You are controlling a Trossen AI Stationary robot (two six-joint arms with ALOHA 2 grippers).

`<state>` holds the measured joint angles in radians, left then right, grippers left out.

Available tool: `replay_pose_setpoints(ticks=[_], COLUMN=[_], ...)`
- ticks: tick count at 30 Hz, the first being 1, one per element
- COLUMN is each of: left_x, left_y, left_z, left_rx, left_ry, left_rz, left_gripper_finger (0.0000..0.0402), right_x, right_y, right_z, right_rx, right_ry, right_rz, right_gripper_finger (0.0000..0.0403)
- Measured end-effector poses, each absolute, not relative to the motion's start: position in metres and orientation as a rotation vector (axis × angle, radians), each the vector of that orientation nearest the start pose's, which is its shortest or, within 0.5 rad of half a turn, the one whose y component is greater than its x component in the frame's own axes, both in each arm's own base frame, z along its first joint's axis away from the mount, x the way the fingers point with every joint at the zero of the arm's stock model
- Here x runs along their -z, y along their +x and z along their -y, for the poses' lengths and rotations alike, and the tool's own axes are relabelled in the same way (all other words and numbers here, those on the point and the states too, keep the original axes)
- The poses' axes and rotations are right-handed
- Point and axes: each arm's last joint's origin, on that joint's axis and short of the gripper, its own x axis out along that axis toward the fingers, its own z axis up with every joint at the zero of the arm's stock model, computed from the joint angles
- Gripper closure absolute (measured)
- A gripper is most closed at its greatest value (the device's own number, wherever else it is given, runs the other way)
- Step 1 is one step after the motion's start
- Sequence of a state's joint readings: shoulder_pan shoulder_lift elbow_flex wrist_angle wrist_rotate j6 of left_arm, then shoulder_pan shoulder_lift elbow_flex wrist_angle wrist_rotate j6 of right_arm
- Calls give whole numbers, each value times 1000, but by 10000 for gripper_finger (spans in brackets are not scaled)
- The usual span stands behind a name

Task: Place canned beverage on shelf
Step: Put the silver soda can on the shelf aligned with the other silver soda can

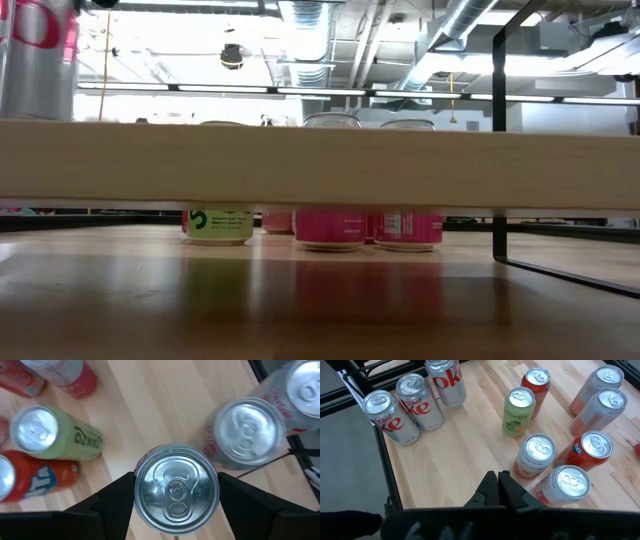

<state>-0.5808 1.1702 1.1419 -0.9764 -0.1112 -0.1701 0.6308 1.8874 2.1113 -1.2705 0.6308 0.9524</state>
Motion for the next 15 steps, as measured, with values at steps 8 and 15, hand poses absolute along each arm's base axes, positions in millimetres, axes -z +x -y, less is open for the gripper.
replay_pose_setpoints(ticks=[8,15], left_x=[-318,-319], left_y=[185,187], left_z=[110,111], left_rx=[481,545], left_ry=[264,373], left_rz=[-980,-929], left_gripper_finger=[152,152], right_x=[-388,-388], right_y=[311,311], right_z=[-207,-207], right_rx=[381,379], right_ry=[279,276], right_rz=[-742,-744], right_gripper_finger=[403,403])
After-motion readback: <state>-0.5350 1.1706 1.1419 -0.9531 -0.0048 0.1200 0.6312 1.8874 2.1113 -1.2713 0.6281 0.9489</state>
